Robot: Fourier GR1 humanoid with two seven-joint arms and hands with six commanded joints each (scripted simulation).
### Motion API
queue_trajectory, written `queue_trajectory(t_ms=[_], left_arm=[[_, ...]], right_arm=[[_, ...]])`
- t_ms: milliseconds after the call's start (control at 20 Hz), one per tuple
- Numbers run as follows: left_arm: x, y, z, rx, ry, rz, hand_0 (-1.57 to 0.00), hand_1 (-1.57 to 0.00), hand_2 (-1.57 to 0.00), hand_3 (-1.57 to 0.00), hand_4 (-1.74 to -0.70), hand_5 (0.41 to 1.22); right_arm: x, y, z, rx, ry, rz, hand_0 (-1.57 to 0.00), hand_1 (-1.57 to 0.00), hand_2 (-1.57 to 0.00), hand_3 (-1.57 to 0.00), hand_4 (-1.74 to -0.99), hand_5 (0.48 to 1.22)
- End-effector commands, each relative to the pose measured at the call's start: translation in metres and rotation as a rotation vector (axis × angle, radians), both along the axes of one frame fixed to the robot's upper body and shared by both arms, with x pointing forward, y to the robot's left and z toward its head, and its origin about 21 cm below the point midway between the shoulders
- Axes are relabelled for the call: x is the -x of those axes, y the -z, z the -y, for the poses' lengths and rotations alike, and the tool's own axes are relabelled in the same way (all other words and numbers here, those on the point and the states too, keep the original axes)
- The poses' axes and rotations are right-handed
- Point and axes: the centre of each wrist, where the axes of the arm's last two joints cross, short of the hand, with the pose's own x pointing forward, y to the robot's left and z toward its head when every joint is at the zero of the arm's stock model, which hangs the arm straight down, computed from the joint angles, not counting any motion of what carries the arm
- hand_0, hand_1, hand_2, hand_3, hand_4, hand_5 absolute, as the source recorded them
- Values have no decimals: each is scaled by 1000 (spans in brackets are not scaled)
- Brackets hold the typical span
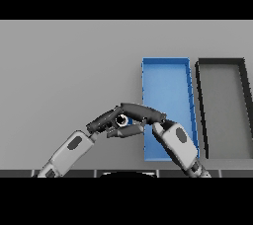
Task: Pick up the blue pipe and place it into the blue bin.
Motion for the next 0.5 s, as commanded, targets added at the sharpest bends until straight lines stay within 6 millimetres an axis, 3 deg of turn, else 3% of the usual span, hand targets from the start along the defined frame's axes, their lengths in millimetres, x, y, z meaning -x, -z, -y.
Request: queue_trajectory(t_ms=[0,200,450], left_arm=[[1,2,-2,-18,-8,-10,-193,-181,-163,-178,-968,849],[-2,-1,0,-57,-36,-26,-79,-74,-66,-72,-889,664],[1,2,1,-37,-53,-78,-25,-23,-21,-23,-894,576]], right_arm=[[2,3,1,-16,-9,8,-1566,-1566,-1566,-1564,-1495,1214],[0,1,0,1,14,30,-1569,-1569,-1569,-1568,-1495,1218],[-2,0,-1,-14,11,8,-1570,-1570,-1570,-1570,-1489,1220]])
